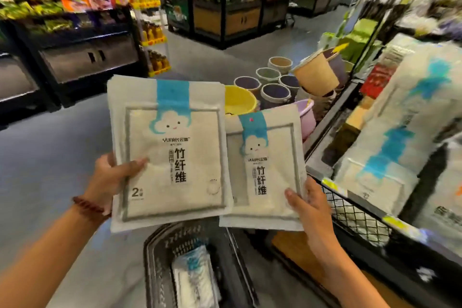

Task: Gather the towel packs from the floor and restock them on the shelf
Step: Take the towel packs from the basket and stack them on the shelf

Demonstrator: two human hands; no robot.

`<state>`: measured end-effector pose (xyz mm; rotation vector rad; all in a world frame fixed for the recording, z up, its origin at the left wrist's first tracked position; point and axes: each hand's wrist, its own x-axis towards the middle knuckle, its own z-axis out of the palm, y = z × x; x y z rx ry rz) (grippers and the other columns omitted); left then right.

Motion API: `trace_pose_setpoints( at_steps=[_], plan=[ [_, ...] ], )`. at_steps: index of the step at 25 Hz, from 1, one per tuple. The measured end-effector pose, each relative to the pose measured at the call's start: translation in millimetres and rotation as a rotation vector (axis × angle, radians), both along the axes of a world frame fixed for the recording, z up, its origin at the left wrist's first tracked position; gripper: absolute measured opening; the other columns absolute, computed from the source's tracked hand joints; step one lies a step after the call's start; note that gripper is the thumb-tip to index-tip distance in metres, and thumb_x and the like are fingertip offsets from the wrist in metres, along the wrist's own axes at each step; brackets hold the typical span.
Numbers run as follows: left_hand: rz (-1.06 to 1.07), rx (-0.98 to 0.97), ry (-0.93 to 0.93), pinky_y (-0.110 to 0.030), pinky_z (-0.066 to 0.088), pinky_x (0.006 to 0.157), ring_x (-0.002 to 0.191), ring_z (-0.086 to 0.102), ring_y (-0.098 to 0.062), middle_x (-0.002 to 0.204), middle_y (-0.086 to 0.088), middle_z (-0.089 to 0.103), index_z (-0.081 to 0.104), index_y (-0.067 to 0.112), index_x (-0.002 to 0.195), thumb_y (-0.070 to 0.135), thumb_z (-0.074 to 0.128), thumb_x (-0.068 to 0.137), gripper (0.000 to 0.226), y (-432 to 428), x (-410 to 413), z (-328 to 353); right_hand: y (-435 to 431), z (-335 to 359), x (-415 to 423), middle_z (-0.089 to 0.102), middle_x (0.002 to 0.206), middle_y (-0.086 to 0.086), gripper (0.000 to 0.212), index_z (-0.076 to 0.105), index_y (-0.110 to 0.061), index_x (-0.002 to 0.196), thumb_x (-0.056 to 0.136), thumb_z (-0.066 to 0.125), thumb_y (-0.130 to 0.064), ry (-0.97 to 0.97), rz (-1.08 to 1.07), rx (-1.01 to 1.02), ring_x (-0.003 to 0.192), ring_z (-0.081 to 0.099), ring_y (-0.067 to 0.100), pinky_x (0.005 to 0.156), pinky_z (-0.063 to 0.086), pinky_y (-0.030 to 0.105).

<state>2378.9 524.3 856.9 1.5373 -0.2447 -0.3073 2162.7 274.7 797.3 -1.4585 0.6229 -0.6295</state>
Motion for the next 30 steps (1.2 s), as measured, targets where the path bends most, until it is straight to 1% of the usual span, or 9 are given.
trace_pose_setpoints(
  at_steps=[5,10,13,15,17,18,22,26,30],
  plan=[
    [-0.228,-0.132,0.004,-0.025,0.057,0.05,0.056,0.069,-0.013,0.068,-0.001,0.073,0.06,0.005,0.088,-0.002,0.061,0.081,0.009,-62.4,-26.7,24.8,-39.7,27.5,-53.0,0.068,0.109,0.001,0.027,0.057,-0.015,0.115,0.09,0.057,-0.005,-0.088,-0.199,-0.024,0.093,0.067,0.012,0.071,0.055,0.017],
    [-0.436,-0.163,0.011,-0.03,0.058,0.054,0.063,0.071,-0.019,0.076,-0.005,0.074,0.062,0.005,0.092,0.03,0.091,0.044,0.062,-165.8,-76.7,32.1,-106.6,37.1,-123.2,0.062,0.11,-0.006,0.027,0.054,-0.014,0.116,0.091,0.055,-0.005,-0.136,-0.351,-0.051,0.088,0.061,-0.006,0.071,0.047,0.006],
    [-0.499,-0.178,0.008,-0.031,0.058,0.057,0.069,0.071,-0.021,0.083,-0.007,0.074,0.061,0.003,0.1,0.043,0.093,0.024,0.092,-240.8,-111.5,28.0,-164.4,32.0,-172.4,0.049,0.137,0.007,0.045,0.045,-0.006,0.132,0.09,0.059,-0.015,-0.099,-0.461,-0.083,0.124,0.05,0.018,0.103,0.043,0.035],
    [-0.535,-0.156,-0.034,-0.031,0.059,0.064,0.076,0.071,-0.019,0.087,-0.006,0.074,0.06,0.002,0.105,0.03,0.089,0.05,0.068,-282.3,-131.1,21.9,-193.0,28.3,-197.6,0.049,0.136,0.02,0.04,0.048,-0.003,0.125,0.089,0.06,-0.018,-0.05,-0.543,-0.138,0.125,0.047,0.036,0.101,0.04,0.048],
    [-0.518,-0.108,-0.059,-0.028,0.058,0.068,0.077,0.071,-0.011,0.084,0.002,0.074,0.06,0.007,0.101,0.004,0.068,0.076,0.026,-326.1,-146.2,10.4,-221.5,24.1,-220.6,0.054,0.13,0.017,0.035,0.052,-0.006,0.122,0.09,0.058,-0.018,-0.027,-0.604,-0.165,0.121,0.05,0.033,0.099,0.044,0.049],
    [-0.511,-0.091,-0.064,-0.024,0.058,0.066,0.074,0.07,-0.008,0.081,0.004,0.074,0.059,0.008,0.098,-0.005,0.06,0.081,0.022,-344.1,-151.7,5.3,-232.5,21.7,-229.2,0.057,0.125,0.012,0.03,0.054,-0.01,0.119,0.091,0.057,-0.019,-0.025,-0.622,-0.168,0.117,0.053,0.029,0.097,0.046,0.047],
    [-0.527,0.001,-0.044,-0.02,0.055,0.06,0.075,0.07,-0.009,0.091,-0.002,0.071,0.058,0.005,0.105,-0.005,0.058,0.083,0.025,-397.9,-153.8,-17.8,-254.9,11.1,-238.3,0.057,0.094,-0.013,0.013,0.053,-0.03,0.096,0.093,0.054,-0.017,-0.017,-0.696,-0.177,0.089,0.056,0.007,0.072,0.044,0.021],
    [-0.544,0.103,0.076,-0.039,0.054,0.073,0.093,0.064,-0.028,0.098,-0.008,0.067,0.057,0.015,0.099,-0.003,0.063,0.078,0.029,-439.8,-132.3,-62.2,-274.4,-5.1,-229.1,0.057,0.089,-0.013,0.011,0.053,-0.021,0.102,0.092,0.055,-0.017,0.021,-0.899,-0.177,0.083,0.057,0.01,0.071,0.046,0.027],
    [-0.67,0.228,0.179,-0.024,0.057,0.058,0.08,0.064,-0.019,0.093,-0.008,0.065,0.053,0.016,0.096,-0.007,0.061,0.08,0.029,-475.3,-124.4,-101.0,-292.3,-12.1,-215.3,0.056,0.086,-0.011,0.007,0.052,-0.022,0.096,0.093,0.055,-0.017,0.051,-0.995,-0.155,0.08,0.055,0.005,0.068,0.047,0.024]
  ],
)
